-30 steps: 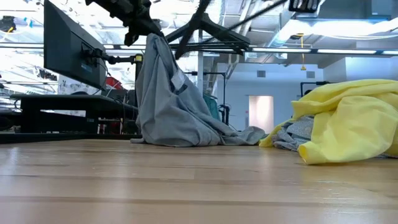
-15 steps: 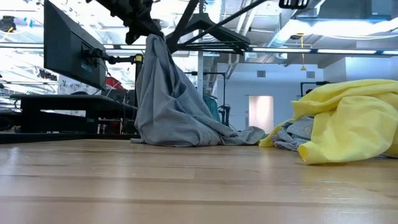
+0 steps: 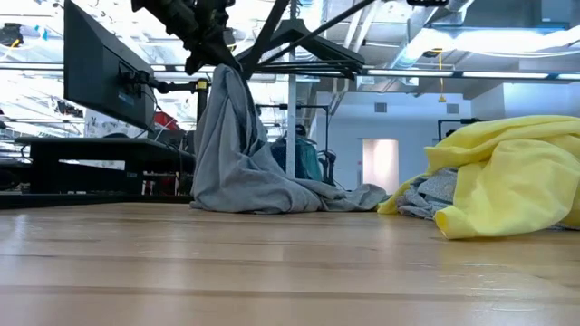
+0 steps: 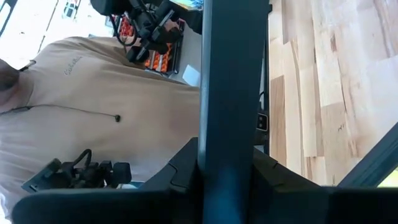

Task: Hang clothes
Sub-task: Hang the gray shirt on the black hanger

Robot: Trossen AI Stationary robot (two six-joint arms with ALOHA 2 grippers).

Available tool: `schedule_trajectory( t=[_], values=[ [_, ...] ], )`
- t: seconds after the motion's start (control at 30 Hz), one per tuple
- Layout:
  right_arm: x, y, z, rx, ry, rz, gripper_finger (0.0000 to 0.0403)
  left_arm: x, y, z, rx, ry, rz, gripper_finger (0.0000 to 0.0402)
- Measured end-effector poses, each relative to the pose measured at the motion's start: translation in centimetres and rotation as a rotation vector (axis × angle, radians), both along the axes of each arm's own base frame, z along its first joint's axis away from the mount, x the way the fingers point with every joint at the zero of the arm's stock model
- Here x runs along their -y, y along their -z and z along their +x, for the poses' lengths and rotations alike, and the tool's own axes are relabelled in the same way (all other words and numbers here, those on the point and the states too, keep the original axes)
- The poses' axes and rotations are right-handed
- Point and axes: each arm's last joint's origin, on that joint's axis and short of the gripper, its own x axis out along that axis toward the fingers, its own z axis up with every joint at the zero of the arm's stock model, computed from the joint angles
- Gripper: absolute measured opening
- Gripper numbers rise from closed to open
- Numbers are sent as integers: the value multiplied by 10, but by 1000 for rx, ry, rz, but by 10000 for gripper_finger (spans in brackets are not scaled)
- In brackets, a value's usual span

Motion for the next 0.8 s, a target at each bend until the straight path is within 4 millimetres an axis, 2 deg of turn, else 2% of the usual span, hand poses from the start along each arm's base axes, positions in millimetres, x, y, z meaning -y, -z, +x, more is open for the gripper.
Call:
schedule_trajectory(
  t=[0.17,0.37,0.57,0.8],
  values=[
    [0,0,0,13,3,-16,61,-5,-1,-3,3,-35,13,0],
    [2,5,6,12,-7,-29,61,-3,-6,2,59,-18,33,0],
    [7,9,10,14,-2,-42,61,1,-7,5,98,57,-1,0],
    [8,5,5,14,11,-24,61,2,0,-2,5,84,-7,0]
  ],
)
